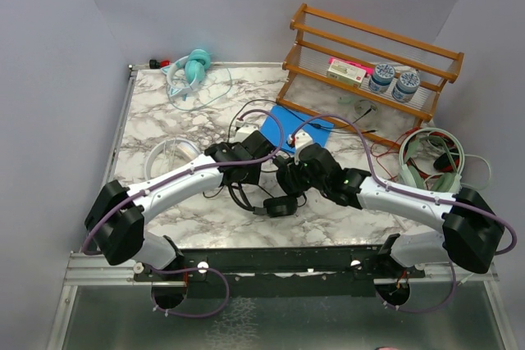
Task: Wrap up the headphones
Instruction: Wrap the headphones cable around the headphones.
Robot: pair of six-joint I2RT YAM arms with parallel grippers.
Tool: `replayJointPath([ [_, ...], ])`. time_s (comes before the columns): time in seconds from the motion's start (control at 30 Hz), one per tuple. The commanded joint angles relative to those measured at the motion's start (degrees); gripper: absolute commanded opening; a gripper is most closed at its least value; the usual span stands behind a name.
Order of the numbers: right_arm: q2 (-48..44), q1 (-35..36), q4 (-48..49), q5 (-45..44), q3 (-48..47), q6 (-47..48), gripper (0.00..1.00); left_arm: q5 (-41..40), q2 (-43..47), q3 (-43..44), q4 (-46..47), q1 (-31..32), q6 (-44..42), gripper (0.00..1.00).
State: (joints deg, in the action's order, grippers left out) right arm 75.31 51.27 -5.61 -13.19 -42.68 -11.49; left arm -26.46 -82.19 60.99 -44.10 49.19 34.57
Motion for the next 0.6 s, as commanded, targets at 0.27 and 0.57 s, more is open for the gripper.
replayJointPath([
  [0.27,-2.6,0.0,3.2,1.3,0.2,-1.1,0.33,-3.8,-2.2,0.6,-0.5,0.0,0.7,0.69],
  [0.57,-2.6,-0.1,3.2,1.4,0.4,-1.2,0.33,-5.4,-3.0,0.2,-0.8,-0.1,1.8,0.37],
])
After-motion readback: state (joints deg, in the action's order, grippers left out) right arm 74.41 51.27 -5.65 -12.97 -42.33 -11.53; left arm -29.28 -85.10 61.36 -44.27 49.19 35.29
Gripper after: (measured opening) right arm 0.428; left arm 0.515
